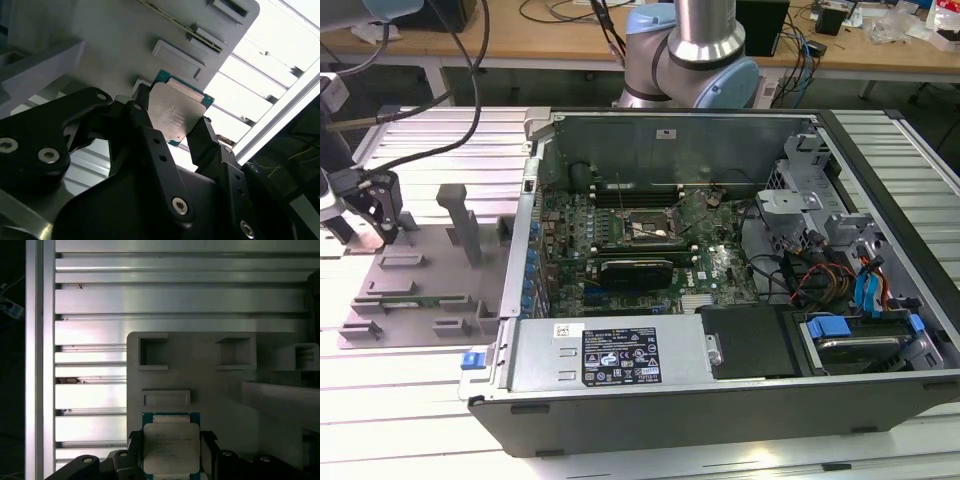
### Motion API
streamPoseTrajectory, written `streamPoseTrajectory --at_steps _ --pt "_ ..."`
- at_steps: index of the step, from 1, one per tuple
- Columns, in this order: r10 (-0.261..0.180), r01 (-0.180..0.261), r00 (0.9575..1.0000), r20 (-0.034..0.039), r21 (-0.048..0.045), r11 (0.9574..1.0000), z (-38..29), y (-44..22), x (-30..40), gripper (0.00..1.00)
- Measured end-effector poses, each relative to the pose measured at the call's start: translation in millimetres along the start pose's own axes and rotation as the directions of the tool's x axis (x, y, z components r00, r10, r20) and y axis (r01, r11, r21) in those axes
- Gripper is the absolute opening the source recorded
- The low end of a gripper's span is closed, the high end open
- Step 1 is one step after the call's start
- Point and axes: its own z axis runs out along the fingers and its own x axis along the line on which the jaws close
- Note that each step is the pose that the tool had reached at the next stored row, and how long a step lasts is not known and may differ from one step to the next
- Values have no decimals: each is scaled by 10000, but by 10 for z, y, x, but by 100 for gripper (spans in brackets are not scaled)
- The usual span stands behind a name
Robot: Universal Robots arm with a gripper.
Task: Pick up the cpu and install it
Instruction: 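Pick up the cpu and move it towards the insertion slot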
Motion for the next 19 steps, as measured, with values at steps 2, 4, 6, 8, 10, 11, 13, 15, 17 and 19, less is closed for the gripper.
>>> streamPoseTrajectory --at_steps 2,4,6,8,10,11,13,15,17,19 --pt "-1 1 10000 0 0 10000 -23 1 0 55" --pt "-7 7 10000 0 0 10000 -52 2 -1 55" --pt "-6 6 10000 -1 0 10000 -82 6 -2 55" --pt "-7 7 10000 1 -1 10000 -106 10 -2 55" --pt "-7 7 10000 0 0 10000 -125 16 -3 55" --pt "-6 6 10000 0 0 10000 -133 18 -3 55" --pt "-7 7 10000 1 0 10000 -153 25 -3 55" --pt "-7 7 10000 -1 0 10000 -191 38 -4 55" --pt "-7 7 10000 0 0 10000 -212 44 -4 55" --pt "-7 7 10000 0 0 10000 -257 54 -5 55"
